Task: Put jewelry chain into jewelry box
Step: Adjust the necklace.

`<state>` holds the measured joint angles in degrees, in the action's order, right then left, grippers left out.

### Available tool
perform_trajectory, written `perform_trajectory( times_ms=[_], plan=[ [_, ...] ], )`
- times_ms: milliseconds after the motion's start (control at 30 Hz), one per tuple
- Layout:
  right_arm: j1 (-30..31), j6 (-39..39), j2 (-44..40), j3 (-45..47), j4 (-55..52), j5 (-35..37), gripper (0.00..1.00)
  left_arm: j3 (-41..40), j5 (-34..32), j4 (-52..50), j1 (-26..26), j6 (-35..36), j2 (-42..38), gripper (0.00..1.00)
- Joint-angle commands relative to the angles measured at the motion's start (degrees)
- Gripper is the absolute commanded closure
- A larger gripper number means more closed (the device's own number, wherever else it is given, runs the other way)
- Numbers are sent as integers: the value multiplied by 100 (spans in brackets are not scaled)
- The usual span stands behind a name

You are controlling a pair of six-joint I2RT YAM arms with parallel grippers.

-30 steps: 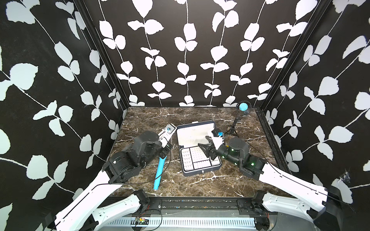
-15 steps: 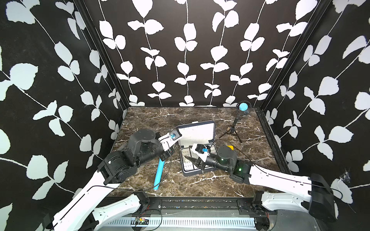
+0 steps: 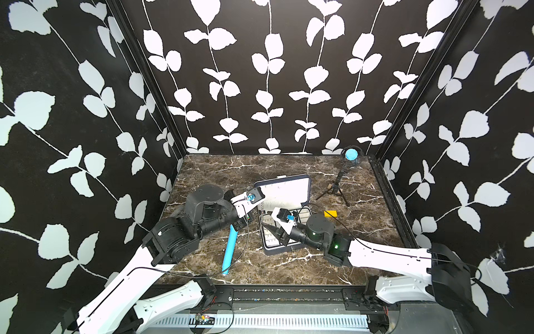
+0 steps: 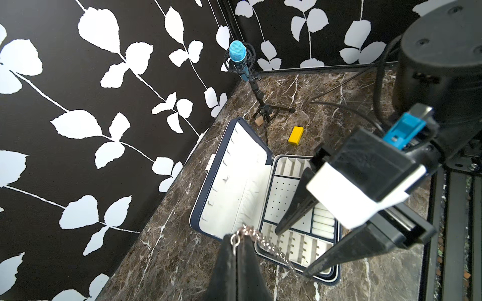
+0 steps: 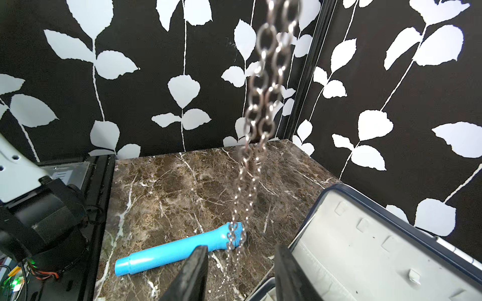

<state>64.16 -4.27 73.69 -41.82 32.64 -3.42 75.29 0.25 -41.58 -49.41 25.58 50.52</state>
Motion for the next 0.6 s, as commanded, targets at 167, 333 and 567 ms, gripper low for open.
perform_trajectory(
  times_ms=[167, 333, 567],
  plan=[
    [79, 189, 16, -92, 454, 216, 59, 23, 75, 224, 19, 90, -7, 100],
    [79, 246, 5, -89, 493, 254, 64, 21, 94, 233, 19, 62, -2, 100],
    [81, 308, 13, -106, 523, 239, 74, 21, 103, 230, 19, 37, -11, 100]
  ],
)
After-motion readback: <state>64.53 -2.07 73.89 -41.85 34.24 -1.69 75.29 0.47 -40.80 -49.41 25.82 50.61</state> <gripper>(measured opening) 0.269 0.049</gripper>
